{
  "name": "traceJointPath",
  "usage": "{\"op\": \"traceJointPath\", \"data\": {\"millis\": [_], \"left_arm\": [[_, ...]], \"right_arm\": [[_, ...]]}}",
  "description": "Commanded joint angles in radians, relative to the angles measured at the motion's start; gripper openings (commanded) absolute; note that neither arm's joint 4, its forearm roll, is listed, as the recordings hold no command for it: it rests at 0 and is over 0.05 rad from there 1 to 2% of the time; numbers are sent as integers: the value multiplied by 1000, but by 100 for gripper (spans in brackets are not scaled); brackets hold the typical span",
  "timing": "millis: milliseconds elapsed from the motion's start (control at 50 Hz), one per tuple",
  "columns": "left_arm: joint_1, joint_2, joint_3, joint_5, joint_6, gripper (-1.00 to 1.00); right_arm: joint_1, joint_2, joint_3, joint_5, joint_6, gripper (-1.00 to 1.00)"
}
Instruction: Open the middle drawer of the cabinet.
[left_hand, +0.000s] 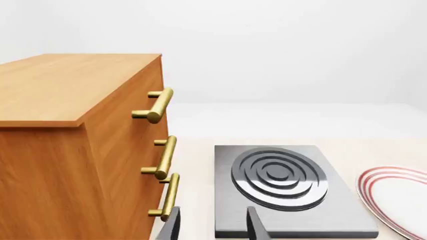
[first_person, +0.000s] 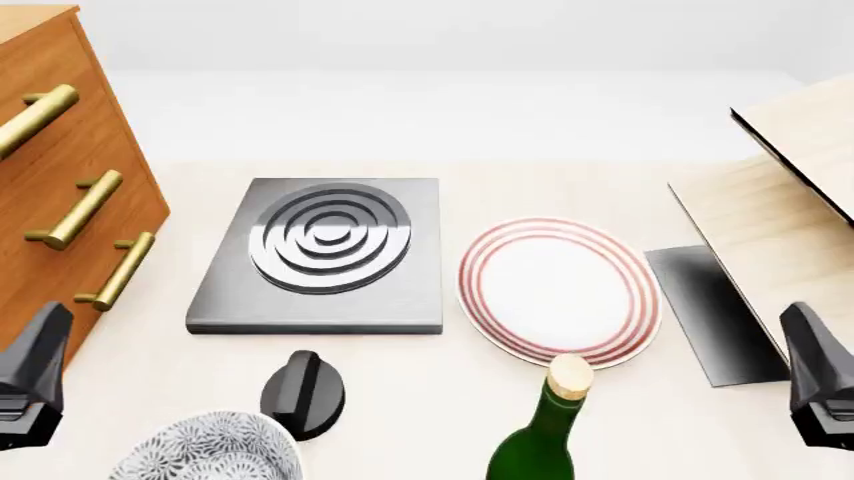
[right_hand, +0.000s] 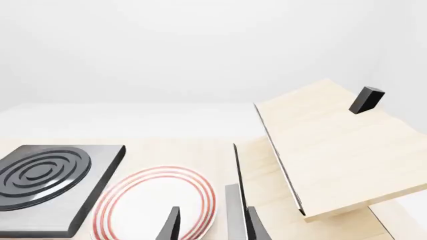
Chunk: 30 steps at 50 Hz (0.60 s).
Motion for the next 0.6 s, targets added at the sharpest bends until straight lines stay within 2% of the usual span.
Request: {"op": "traceJointPath", "data": {"millis": [20,260,280,300,600], "left_arm": [[2,5,-3,-3,1,100],[11,5,-6,0,5,100],[16,60,1,-39,61,100],[12,6,-5,0,7,100],[17,0,-11,2,21,100]], "right_arm": [[-1,13,-2,-3,3,100],[-2,25,-2,-10,-1,100],[-2,26,-1,-10,-1,100],[-3,25,-2,-10,-1,100],[-3,29,-2,-13,-1,100]]}}
